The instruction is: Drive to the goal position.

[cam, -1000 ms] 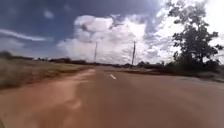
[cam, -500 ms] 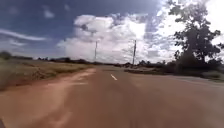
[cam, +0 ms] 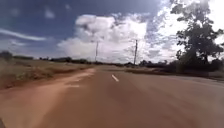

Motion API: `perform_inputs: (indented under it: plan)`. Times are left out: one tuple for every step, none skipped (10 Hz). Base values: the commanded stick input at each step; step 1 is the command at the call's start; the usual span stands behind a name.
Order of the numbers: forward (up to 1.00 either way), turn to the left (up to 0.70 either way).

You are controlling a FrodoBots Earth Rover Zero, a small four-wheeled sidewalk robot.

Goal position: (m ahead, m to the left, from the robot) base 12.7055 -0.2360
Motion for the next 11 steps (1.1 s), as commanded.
perform_inputs:
  plan:
    - [1.00,0.00]
    - [1.00,0.00]
    - [1.00,0.00]
    - [1.00,0.00]
    - [1.00,0.00]
    - [1.00,0.00]
    - [1.00,0.00]
    - [1.00,0.00]
    - [1.00,0.00]
    - [1.00,0.00]
    - [1.00,0.00]
